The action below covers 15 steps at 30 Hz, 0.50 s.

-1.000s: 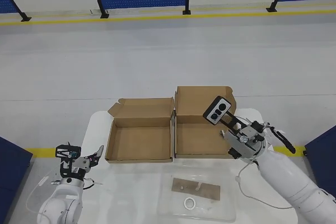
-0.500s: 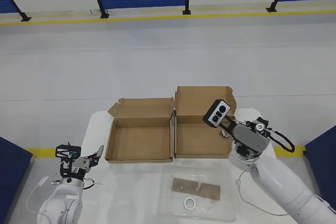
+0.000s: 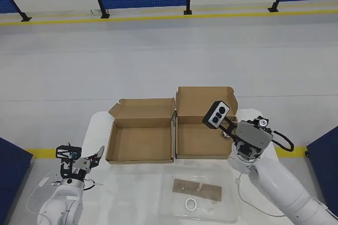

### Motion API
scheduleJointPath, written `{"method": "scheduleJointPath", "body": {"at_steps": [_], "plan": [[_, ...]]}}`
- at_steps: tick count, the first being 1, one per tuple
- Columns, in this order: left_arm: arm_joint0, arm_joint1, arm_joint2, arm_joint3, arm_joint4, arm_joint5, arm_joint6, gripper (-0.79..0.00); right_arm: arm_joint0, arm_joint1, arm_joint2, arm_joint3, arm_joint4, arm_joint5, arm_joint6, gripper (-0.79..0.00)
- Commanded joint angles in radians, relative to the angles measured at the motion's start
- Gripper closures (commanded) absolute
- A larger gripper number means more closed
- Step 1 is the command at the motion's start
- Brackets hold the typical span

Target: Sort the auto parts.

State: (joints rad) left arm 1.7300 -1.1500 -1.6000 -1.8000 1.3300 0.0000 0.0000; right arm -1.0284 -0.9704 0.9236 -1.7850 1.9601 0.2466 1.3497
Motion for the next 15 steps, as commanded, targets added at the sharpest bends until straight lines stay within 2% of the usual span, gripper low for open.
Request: {"method": "scheduleJointPath", "body": {"at_steps": [1, 10, 15], "plan": [[0.0, 0.0, 0.0, 0.0, 0.0, 0.0, 0.0, -0.785, -0.009, 0.0, 0.015, -0.009, -0.041, 0.0, -0.039, 0.0], [0.0, 0.0, 0.0, 0.0, 0.0, 0.0, 0.0, -0.785, -0.045, 0.001, 0.089, -0.018, -0.235, 0.023, -0.102, 0.0], [0.0, 0.0, 0.0, 0.0, 0.0, 0.0, 0.0, -0.785, -0.057, -0.003, 0.11, -0.026, -0.258, 0.05, -0.101, 0.0]]}}
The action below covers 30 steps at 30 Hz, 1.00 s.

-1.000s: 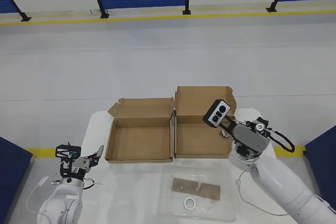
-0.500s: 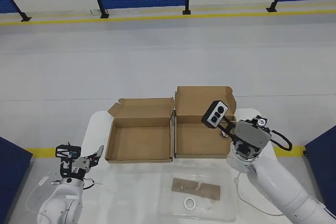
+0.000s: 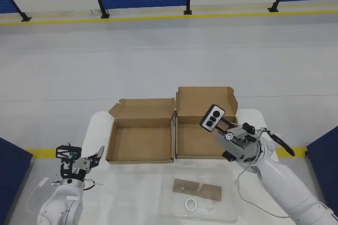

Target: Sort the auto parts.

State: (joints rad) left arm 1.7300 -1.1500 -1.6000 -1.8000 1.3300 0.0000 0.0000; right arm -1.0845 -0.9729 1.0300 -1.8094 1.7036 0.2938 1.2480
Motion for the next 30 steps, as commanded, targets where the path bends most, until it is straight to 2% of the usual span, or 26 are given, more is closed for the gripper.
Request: {"method": "scheduleJointPath", "body": {"at_steps": [1, 12, 20, 30], "plan": [[0.0, 0.0, 0.0, 0.0, 0.0, 0.0, 0.0, -0.785, -0.004, -0.002, 0.007, -0.004, 0.002, 0.005, 0.002, 0.0], [0.0, 0.0, 0.0, 0.0, 0.0, 0.0, 0.0, -0.785, -0.044, -0.031, 0.027, -0.024, 0.167, 0.048, 0.027, 0.0], [0.0, 0.0, 0.0, 0.0, 0.0, 0.0, 0.0, -0.785, -0.043, -0.04, 0.063, -0.02, 0.059, 0.054, -0.001, 0.0], [0.0, 0.0, 0.0, 0.0, 0.0, 0.0, 0.0, -0.785, -0.057, -0.051, 0.089, -0.024, 0.011, 0.075, -0.006, 0.0]]}}
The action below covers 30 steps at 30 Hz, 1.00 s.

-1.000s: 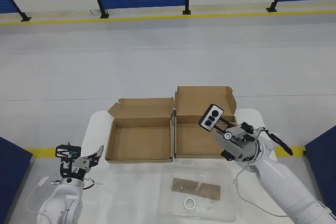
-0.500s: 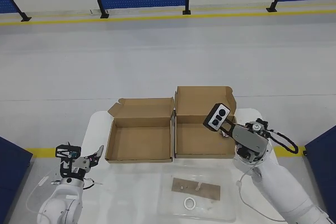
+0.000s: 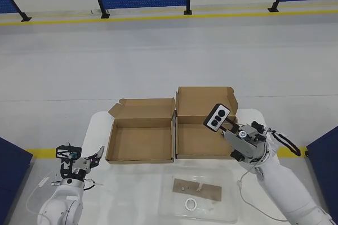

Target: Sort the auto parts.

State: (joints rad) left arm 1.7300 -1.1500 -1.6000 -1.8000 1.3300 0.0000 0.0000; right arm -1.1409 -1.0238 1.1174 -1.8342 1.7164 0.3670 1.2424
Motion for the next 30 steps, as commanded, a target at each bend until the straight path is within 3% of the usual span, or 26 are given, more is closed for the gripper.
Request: {"method": "scheduleJointPath", "body": {"at_steps": [1, 10, 14, 27, 30], "plan": [[0.0, 0.0, 0.0, 0.0, 0.0, 0.0, 0.0, -0.785, 0.0, -0.001, 0.001, 0.001, -0.002, 0.002, -0.001, 0.0], [0.0, 0.0, 0.0, 0.0, 0.0, 0.0, 0.0, -0.785, 0.0, -0.001, 0.001, 0.001, -0.002, 0.002, -0.001, 0.0], [0.0, 0.0, 0.0, 0.0, 0.0, 0.0, 0.0, -0.785, -0.025, 0.005, 0.04, -0.005, -0.055, 0.001, -0.067, 0.0], [0.0, 0.0, 0.0, 0.0, 0.0, 0.0, 0.0, -0.785, -0.235, 0.094, 0.418, -0.092, -0.691, 0.19, -0.179, 0.0], [0.0, 0.0, 0.0, 0.0, 0.0, 0.0, 0.0, -0.785, -0.291, 0.101, 0.466, -0.093, -0.709, 0.165, -0.133, 0.0]]}}
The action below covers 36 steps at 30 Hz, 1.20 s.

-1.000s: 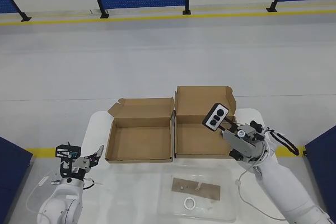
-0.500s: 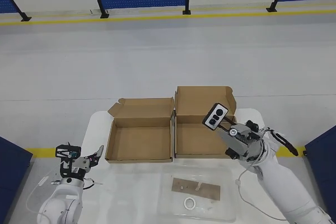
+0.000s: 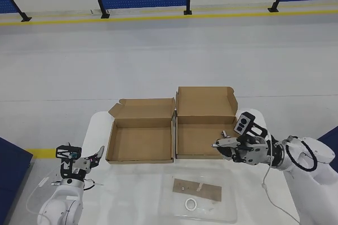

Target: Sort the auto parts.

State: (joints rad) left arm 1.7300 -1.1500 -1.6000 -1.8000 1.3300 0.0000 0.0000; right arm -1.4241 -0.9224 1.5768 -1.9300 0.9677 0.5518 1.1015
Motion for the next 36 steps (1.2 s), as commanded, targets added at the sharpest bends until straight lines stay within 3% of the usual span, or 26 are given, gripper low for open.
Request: {"method": "scheduleJointPath", "body": {"at_steps": [1, 9, 12, 17, 28, 36], "plan": [[0.0, 0.0, 0.0, 0.0, 0.0, 0.0, 0.0, -0.785, -0.007, 0.0, 0.007, 0.003, 0.04, -0.02, 0.008, 0.0], [0.0, 0.0, 0.0, 0.0, 0.0, 0.0, 0.0, -0.785, -0.006, 0.0, 0.008, -0.001, 0.03, -0.022, -0.001, 0.0], [0.0, 0.0, 0.0, 0.0, 0.0, 0.0, 0.0, -0.785, 0.028, 0.006, 0.011, -0.029, -0.053, 0.008, -0.058, 0.0], [0.0, 0.0, 0.0, 0.0, 0.0, 0.0, 0.0, -0.785, 0.16, 0.027, -0.032, -0.012, -0.324, 0.111, -0.133, 0.0], [0.0, 0.0, 0.0, 0.0, 0.0, 0.0, 0.0, -0.785, 0.535, 0.026, -0.341, 0.197, -0.714, 0.2, -0.168, 0.0], [0.0, 0.0, 0.0, 0.0, 0.0, 0.0, 0.0, -0.785, 0.699, -0.013, -0.596, 0.354, -0.904, 0.237, -0.206, 0.0]]}}
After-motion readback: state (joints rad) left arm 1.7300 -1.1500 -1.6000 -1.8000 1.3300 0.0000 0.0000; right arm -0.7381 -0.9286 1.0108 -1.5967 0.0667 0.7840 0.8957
